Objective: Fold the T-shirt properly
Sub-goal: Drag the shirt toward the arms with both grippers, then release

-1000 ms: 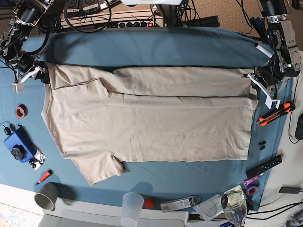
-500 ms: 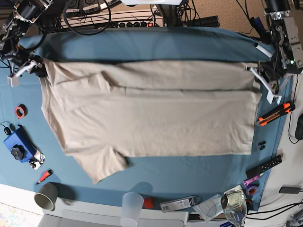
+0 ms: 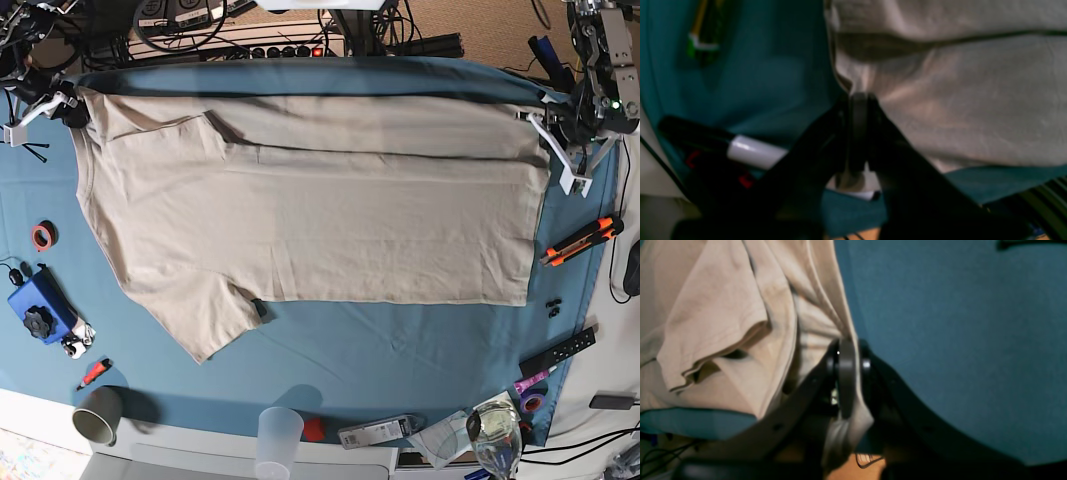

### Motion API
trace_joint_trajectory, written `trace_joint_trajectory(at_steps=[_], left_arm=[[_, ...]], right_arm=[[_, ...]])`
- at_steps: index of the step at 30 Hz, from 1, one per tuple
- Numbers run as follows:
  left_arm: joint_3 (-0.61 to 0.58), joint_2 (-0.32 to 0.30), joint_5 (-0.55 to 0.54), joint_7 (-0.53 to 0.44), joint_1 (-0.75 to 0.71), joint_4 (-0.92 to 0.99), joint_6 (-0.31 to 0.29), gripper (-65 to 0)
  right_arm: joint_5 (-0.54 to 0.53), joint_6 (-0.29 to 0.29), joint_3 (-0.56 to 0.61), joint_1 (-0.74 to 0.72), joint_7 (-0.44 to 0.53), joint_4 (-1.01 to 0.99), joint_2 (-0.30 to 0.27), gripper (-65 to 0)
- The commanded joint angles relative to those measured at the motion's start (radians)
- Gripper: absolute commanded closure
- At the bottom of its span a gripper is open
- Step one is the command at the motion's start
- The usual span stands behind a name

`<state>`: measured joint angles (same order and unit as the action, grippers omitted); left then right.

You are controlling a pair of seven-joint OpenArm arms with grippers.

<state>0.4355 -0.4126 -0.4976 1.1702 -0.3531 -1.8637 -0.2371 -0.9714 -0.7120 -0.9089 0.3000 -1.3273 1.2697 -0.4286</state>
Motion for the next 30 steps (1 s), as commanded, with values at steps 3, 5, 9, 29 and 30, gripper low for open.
trace_joint_trajectory(at_steps=[3,5,9,29,30], left_arm=[[0.04,-0.019,0.024,0.001,-0.017,-0.027,0.006,0.0],[0.066,-0.019,0.019,0.004,-0.023,-0.032,0.006,0.0],[0.122,-0.019,-0.035,0.005,-0.039,-0.036,-0.005,0.0],[0.163,-0.02,-0.094,0.011,-0.049,-0.04,-0.053,-22.0],[0.163,-0.02,-0.095,0.01,-0.049,-0.04,-0.053,-22.0]], right_arm=[[0.097,0.014,-0.003,0.035,-0.069,0.018,-0.014,0.0],[0.097,0.014,-0.003,0.038,-0.069,0.025,-0.014,0.0],[0.098,0.014,-0.003,0.038,-0.069,0.026,-0.014,0.0],[0.058,0.014,-0.003,0.035,-0.069,0.026,-0.038,-13.0],[0.036,0.014,-0.003,0.035,-0.069,0.026,-0.05,-13.0]])
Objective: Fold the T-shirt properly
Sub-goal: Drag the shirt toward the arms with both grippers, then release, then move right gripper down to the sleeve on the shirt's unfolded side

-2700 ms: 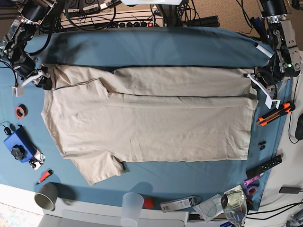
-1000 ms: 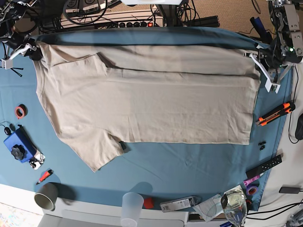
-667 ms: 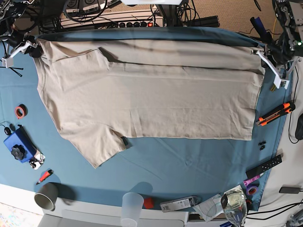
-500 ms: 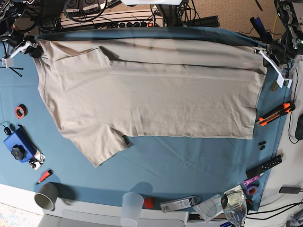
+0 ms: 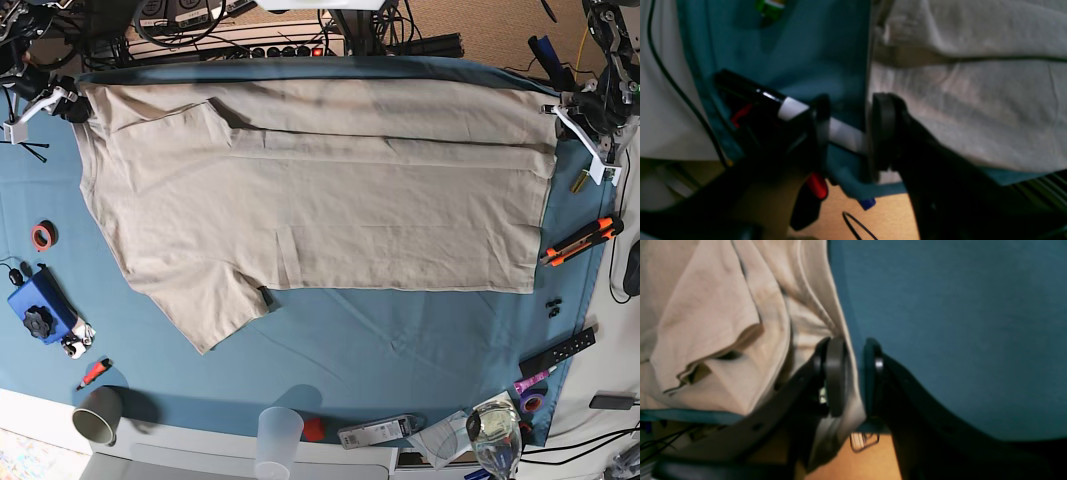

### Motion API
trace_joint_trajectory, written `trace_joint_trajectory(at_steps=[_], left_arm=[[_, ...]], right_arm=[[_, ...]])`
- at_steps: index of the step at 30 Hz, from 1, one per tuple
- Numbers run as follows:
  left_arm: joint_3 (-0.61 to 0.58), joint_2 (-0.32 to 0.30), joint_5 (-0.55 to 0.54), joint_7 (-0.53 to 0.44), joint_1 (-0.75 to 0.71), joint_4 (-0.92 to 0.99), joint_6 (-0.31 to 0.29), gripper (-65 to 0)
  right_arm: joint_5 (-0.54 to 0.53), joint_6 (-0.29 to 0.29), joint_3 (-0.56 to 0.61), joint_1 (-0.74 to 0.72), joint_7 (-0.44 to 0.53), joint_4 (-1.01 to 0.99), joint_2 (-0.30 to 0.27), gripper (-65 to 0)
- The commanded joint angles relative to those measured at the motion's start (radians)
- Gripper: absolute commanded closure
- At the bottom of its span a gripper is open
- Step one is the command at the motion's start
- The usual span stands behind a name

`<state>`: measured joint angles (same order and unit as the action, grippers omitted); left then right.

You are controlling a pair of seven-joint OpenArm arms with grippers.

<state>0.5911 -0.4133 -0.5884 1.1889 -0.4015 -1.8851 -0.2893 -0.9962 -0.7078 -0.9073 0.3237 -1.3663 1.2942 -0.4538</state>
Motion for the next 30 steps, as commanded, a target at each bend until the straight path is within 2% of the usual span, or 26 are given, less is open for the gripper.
trace_joint_trajectory(at_steps=[1,5,10,16,20,25,30], left_arm=[[0.007,-0.019,-0.004,-0.011,0.0,-0.018,0.0,-22.0],[0.007,-0.019,-0.003,-0.011,0.0,-0.037,0.0,-22.0],[0.007,-0.019,0.047,-0.039,0.0,-0.091,0.0,-22.0],[0.007,-0.019,0.057,-0.061,0.0,-0.109,0.0,-22.0],[0.007,-0.019,0.057,-0.063,0.0,-0.109,0.0,-22.0],[0.007,-0.019,0.057,-0.064,0.0,-0.109,0.0,-22.0],[0.007,-0.019,0.056,-0.094,0.0,-0.109,0.0,-22.0]], right_arm=[[0.044,0.01,-0.005,0.011,-0.03,0.002,-0.037,-13.0],[-0.028,0.027,-0.005,0.011,-0.03,0.002,-0.103,-13.0],[-0.039,0.028,-0.005,0.008,-0.03,0.002,-0.171,-13.0],[-0.061,0.026,-0.003,0.006,-0.03,0.002,-0.151,-13.4],[-0.06,0.023,-0.003,0.006,-0.03,0.002,-0.137,-21.7],[-0.024,0.022,-0.003,0.006,-0.03,0.002,-0.154,-22.0],[-0.024,0.024,-0.005,0.006,-0.03,0.002,-0.206,-22.0]])
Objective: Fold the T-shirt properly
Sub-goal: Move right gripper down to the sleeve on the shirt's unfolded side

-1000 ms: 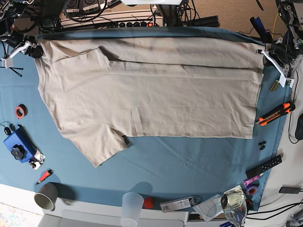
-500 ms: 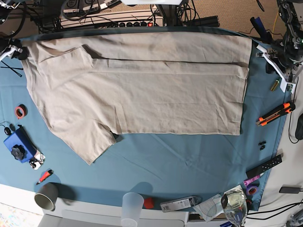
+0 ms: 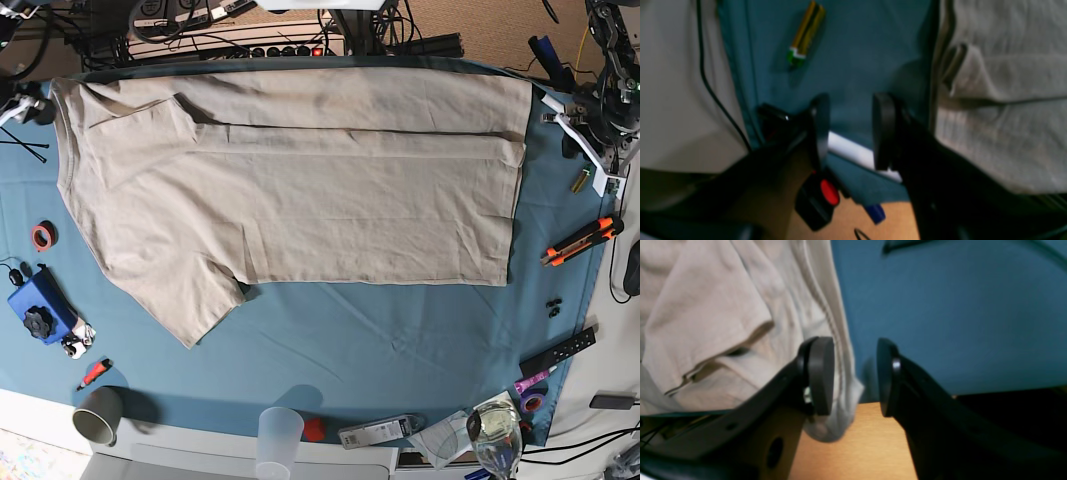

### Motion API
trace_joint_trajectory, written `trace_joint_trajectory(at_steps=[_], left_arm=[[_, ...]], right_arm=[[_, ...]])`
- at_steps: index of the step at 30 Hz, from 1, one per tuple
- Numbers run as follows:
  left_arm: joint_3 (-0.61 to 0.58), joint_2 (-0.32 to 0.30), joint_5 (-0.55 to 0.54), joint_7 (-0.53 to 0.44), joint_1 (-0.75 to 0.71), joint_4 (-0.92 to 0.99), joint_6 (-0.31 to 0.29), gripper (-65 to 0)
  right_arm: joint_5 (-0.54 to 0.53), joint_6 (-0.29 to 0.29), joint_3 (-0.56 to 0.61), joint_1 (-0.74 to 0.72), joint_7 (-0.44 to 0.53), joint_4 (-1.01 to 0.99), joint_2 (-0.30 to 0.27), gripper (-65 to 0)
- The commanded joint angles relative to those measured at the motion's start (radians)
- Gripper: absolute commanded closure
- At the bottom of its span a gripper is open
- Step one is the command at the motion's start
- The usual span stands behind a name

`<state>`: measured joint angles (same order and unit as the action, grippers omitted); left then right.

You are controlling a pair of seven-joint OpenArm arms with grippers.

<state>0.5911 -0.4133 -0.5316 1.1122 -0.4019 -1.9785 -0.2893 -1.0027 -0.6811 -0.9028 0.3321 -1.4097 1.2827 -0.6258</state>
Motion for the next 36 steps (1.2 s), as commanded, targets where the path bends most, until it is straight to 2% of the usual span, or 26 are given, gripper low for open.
trace_joint_trajectory(at_steps=[1,7,11,16,19,22,23,25,28,32,36], left_arm=[[0.007,-0.019,0.0,-0.031,0.001,-0.016,0.0,-22.0],[0.007,-0.019,0.0,-0.095,0.004,-0.021,0.0,-22.0],[0.007,-0.019,-0.01,-0.164,0.008,-0.023,0.0,-22.0],[0.007,-0.016,-0.042,-0.187,0.053,-0.023,0.0,-22.0],[0.007,-0.016,-0.042,-0.188,0.076,-0.023,0.0,-22.0],[0.007,-0.016,-0.053,-0.189,0.085,-0.023,-0.001,-22.0],[0.007,-0.016,-0.057,-0.188,0.086,-0.023,0.0,-22.0],[0.007,-0.016,-0.066,-0.188,0.086,-0.023,-0.001,-22.0],[0.007,-0.016,-0.068,-0.185,0.086,-0.023,-0.001,-22.0],[0.007,-0.015,-0.084,-0.183,0.086,-0.023,-0.001,-22.0],[0.007,-0.005,-0.112,-0.159,0.087,-0.023,-0.018,-22.0]], right_arm=[[-0.018,-0.003,-0.009,-0.003,0.013,0.013,-0.049,-22.0],[-0.018,-0.003,-0.042,-0.074,0.013,0.013,-0.121,-22.0],[-0.021,-0.003,-0.086,-0.199,0.013,0.013,-0.125,-22.0],[0.0,-0.017,-0.055,-0.365,0.09,0.013,-0.119,-22.0],[0.076,-0.017,0.044,-0.441,0.142,0.013,-0.119,-22.0],[0.205,-0.017,0.193,-0.494,0.264,0.013,-0.119,-22.0],[0.256,-0.003,0.248,-0.513,0.318,0.013,-0.119,-22.0],[0.363,0.061,0.357,-0.557,0.392,0.011,-0.119,-22.0],[0.472,0.142,0.507,-0.642,0.414,0.011,-0.111,-22.0],[0.539,0.156,0.645,-0.753,0.423,0.011,-0.081,-22.0],[0.642,0.198,0.715,-0.83,0.5,-0.029,-0.019,-22.0]])
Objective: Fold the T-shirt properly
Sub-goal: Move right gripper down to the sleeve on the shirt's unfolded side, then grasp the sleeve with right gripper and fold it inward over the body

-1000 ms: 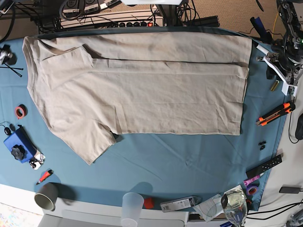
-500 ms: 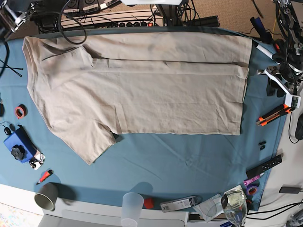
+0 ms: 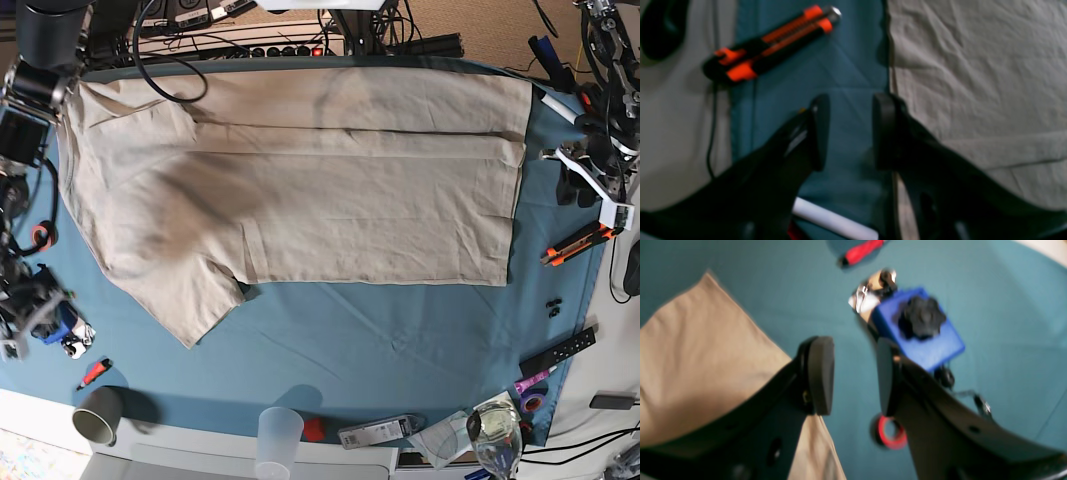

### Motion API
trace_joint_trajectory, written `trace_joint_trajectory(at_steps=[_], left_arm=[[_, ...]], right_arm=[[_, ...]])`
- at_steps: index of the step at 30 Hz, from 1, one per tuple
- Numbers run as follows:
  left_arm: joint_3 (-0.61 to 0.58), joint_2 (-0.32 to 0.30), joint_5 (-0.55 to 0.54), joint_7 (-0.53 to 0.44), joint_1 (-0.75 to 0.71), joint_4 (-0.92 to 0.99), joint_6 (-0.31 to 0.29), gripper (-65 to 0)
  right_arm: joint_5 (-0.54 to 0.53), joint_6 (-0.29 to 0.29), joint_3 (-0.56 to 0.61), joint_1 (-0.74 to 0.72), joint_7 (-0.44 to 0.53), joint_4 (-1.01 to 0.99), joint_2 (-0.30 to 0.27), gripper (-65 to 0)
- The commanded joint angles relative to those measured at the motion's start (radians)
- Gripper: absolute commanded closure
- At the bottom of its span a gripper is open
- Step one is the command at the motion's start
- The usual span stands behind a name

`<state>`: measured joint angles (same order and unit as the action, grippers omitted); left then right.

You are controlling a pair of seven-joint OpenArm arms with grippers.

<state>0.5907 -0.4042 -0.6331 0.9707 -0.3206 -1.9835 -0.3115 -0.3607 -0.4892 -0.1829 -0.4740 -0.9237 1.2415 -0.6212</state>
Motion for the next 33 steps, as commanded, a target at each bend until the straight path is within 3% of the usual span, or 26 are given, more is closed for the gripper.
trace_joint_trajectory(at_steps=[1,6,11,19,24,27,30,33], left_arm=[[0.007,-0.008,-0.011,-0.018,0.005,-0.018,-0.019,-22.0],[0.007,0.0,-0.026,-0.01,0.005,-0.018,-0.054,-22.0],[0.007,0.0,-0.026,-0.01,0.005,-0.018,-0.053,-22.0],[0.007,0.0,-0.026,-0.01,0.008,-0.018,-0.053,-22.0],[0.007,0.0,-0.026,-0.011,0.008,-0.018,-0.053,-22.0],[0.007,0.0,-0.026,-0.01,0.008,-0.018,-0.053,-22.0],[0.007,0.0,-0.026,-0.011,0.008,-0.018,-0.053,-22.0],[0.007,0.0,-0.026,-0.016,0.008,-0.018,-0.053,-22.0]], right_arm=[[0.02,0.019,0.002,-0.039,0.042,-0.022,-0.006,-21.9],[0.077,0.02,0.007,-0.121,0.14,-0.286,0.071,-21.9],[0.126,0.011,0.007,-0.155,0.216,-0.455,0.084,-21.9],[0.131,0.001,0.007,-0.135,0.183,-0.536,0.098,-21.9],[0.13,-0.026,0.007,-0.134,0.078,-0.563,0.124,-21.6],[0.13,-0.02,0.007,-0.13,0.021,-0.563,0.125,-13.6],[0.13,0.038,0.007,-0.13,-0.033,-0.563,0.125,-1.8],[0.129,0.052,0.007,-0.13,-0.06,-0.56,0.122,0.0]])
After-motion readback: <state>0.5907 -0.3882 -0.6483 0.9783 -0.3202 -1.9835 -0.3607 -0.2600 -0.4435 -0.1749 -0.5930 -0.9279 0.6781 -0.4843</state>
